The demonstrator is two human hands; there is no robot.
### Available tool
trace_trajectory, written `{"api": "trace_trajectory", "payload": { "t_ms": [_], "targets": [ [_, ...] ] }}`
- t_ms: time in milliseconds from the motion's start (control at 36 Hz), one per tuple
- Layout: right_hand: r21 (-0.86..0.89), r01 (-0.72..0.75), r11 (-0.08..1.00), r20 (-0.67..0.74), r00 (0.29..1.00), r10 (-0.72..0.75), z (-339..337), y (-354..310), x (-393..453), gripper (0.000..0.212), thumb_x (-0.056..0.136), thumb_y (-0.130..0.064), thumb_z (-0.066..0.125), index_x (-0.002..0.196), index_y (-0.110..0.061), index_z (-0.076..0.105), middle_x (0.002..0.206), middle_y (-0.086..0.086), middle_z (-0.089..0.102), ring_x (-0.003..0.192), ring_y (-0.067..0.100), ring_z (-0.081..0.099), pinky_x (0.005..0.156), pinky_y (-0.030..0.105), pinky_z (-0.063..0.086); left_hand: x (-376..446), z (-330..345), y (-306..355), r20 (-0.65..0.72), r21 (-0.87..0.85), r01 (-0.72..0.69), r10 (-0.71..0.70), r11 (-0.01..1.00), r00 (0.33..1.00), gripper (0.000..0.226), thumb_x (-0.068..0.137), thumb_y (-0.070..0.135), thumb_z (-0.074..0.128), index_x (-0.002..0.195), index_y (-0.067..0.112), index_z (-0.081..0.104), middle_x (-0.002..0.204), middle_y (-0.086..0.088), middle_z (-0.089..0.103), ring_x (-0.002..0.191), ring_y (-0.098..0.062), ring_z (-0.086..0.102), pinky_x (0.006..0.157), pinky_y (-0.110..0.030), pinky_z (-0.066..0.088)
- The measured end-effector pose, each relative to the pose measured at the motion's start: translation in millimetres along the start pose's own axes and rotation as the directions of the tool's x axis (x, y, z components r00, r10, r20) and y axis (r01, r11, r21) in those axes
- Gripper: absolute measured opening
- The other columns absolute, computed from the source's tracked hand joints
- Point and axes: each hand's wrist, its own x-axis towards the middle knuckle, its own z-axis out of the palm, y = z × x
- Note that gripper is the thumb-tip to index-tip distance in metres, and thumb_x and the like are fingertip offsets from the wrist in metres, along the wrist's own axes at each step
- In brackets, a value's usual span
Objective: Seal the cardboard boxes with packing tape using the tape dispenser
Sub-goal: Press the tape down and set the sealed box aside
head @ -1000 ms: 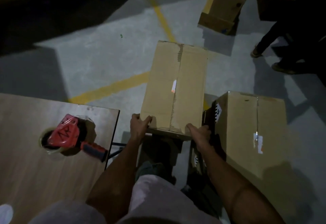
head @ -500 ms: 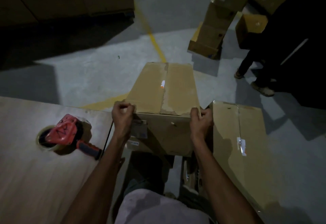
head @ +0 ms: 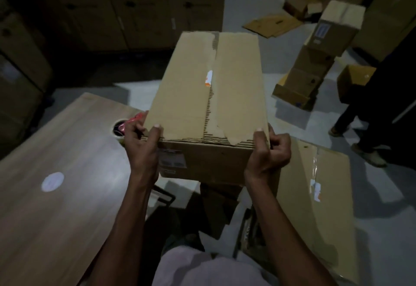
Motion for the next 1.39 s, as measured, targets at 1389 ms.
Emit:
{"api": "trace_trajectory", "payload": {
  "t_ms": [1389],
  "targets": [
    [-0.129, -0.236, 0.963, 0.828, 0.508, 0.236, 103, 51, -222, 0.025, 0.077, -0.019, 0.063, 0.086, 0.005, 0.065, 0.083, 0.017, 0.060, 0.079, 0.027, 0.055, 0.070, 0.034, 0.039, -155, -217, -1, -0.500, 0.833, 0.386, 0.240, 0.398, 0.832, 0.014, 0.086, 0.006, 0.066, 0.099, 0.010, 0.065, 0.143, -0.014, 0.056, 0.133, -0.039, 0.049, 0.099, -0.052, 0.044]
  ]
}}
